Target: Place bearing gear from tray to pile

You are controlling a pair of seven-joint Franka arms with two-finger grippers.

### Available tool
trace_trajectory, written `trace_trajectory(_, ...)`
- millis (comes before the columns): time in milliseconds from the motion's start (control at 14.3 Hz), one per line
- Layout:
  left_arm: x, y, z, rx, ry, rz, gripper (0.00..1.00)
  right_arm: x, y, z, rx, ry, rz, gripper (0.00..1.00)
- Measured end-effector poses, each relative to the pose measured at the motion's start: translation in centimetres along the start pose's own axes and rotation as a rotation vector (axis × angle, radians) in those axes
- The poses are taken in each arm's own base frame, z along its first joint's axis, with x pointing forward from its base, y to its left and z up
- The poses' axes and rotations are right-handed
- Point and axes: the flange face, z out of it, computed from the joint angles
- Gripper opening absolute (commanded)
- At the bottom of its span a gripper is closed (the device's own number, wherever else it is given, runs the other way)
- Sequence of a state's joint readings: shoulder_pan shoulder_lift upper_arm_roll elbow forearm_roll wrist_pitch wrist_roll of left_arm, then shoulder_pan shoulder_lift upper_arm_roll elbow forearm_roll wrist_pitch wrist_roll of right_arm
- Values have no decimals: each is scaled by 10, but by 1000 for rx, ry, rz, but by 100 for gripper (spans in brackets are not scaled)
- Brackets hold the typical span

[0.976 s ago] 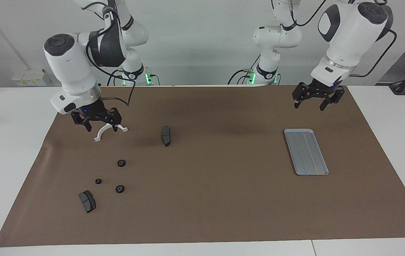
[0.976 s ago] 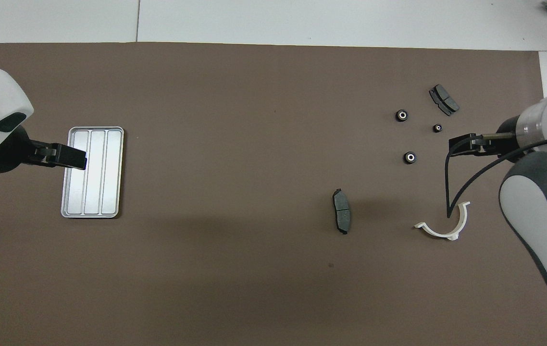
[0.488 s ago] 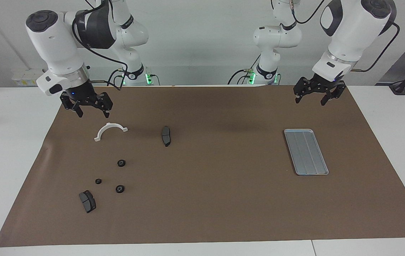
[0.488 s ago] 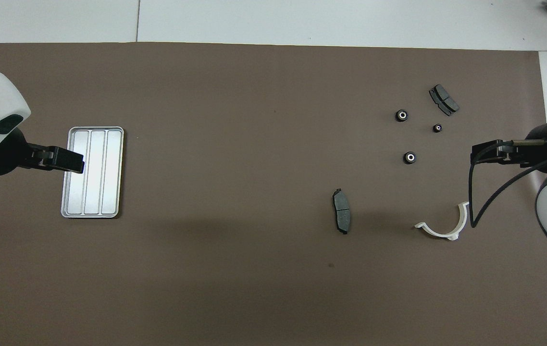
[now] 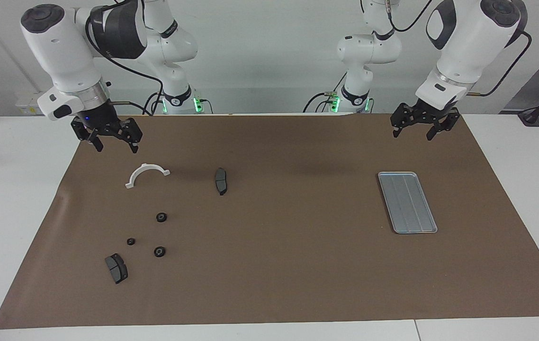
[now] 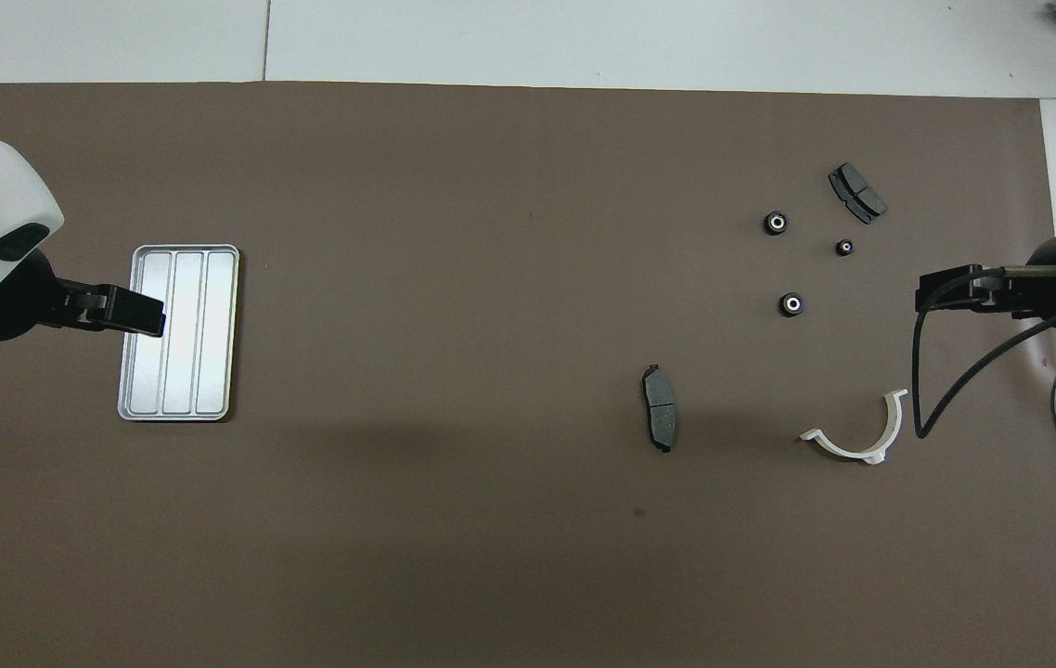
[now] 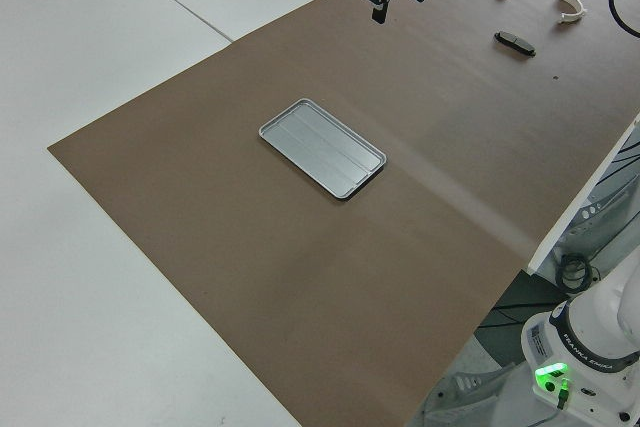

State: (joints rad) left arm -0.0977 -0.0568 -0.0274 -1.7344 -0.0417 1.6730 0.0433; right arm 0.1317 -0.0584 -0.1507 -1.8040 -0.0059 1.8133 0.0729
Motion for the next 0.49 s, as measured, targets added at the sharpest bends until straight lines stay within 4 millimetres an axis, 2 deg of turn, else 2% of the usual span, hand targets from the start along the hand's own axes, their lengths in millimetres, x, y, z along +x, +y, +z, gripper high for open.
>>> trace_trajectory(279,0,1,0,0,0,1,100,1,13,-33,-2,-29,26,100)
trace_trajectory(488,0,1,0,0,0,2,100,5,15,-49,-8,-62,31,100)
